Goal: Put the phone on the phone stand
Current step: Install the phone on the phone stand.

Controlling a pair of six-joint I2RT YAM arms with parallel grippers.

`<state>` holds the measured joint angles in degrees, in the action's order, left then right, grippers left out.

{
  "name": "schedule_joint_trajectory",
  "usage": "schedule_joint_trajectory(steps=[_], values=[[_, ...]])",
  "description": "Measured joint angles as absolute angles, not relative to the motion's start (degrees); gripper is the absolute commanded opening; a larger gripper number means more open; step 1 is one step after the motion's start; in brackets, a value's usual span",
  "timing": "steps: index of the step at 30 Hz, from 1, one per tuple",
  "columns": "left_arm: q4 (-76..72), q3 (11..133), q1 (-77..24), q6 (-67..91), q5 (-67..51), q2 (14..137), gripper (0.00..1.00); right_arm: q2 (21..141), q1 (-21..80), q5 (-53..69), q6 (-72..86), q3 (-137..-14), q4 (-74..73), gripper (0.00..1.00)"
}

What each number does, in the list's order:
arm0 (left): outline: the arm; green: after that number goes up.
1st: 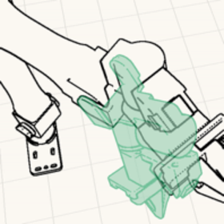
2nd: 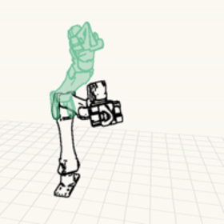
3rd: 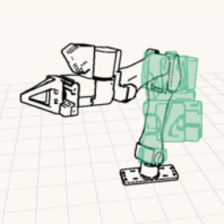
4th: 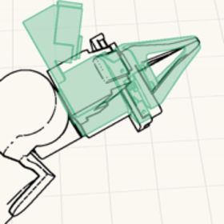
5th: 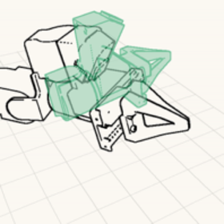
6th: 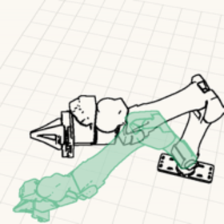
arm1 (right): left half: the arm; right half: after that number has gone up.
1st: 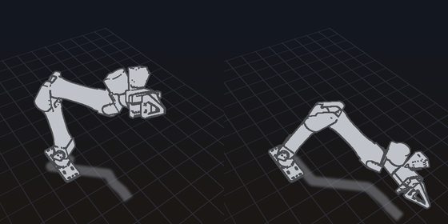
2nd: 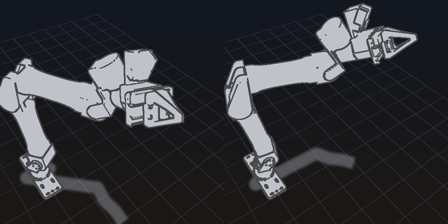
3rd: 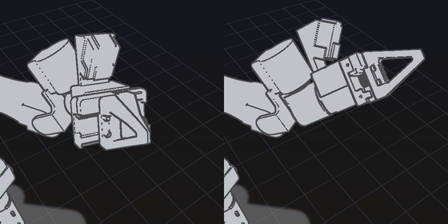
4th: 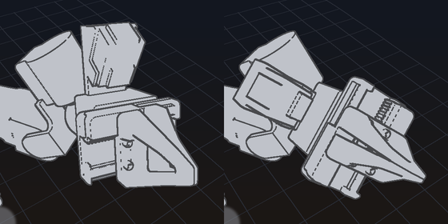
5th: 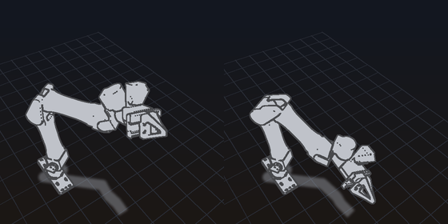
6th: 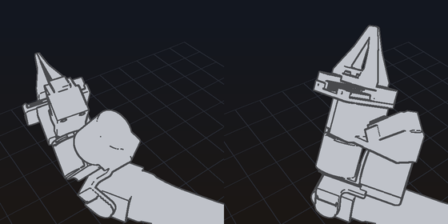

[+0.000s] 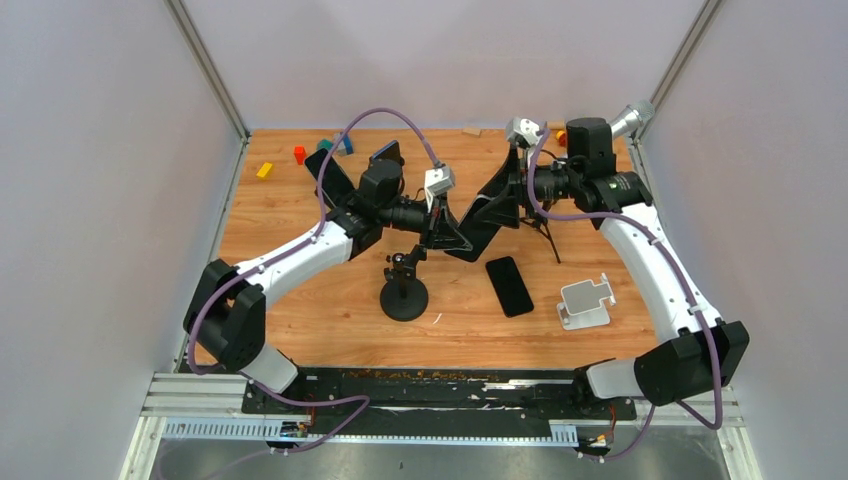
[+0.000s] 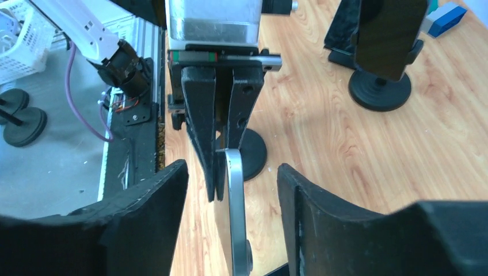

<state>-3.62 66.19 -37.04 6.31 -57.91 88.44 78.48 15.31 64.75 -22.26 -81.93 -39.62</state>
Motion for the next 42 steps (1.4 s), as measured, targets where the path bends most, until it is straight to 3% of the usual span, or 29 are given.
schedule_joint_trajectory(steps=[5,13,27,42], values=[[-16.7,62.3,-36.4,18.3,-56.4,88.2,0.00,78.0,15.3,62.4,-17.8,-82.0,-33.3,0.73],[-38.5,55.7,-34.7,34.0,-54.8,86.5,0.00,76.8,15.3,61.1,-11.4,-81.1,-26.6,0.71],[-55.7,50.5,-34.7,43.9,-53.7,86.5,0.00,76.9,16.6,69.5,-0.4,-75.7,-14.2,0.45],[-57.3,50.0,-35.6,44.2,-53.7,86.5,0.00,78.7,17.5,71.7,2.0,-75.7,-12.1,0.32]])
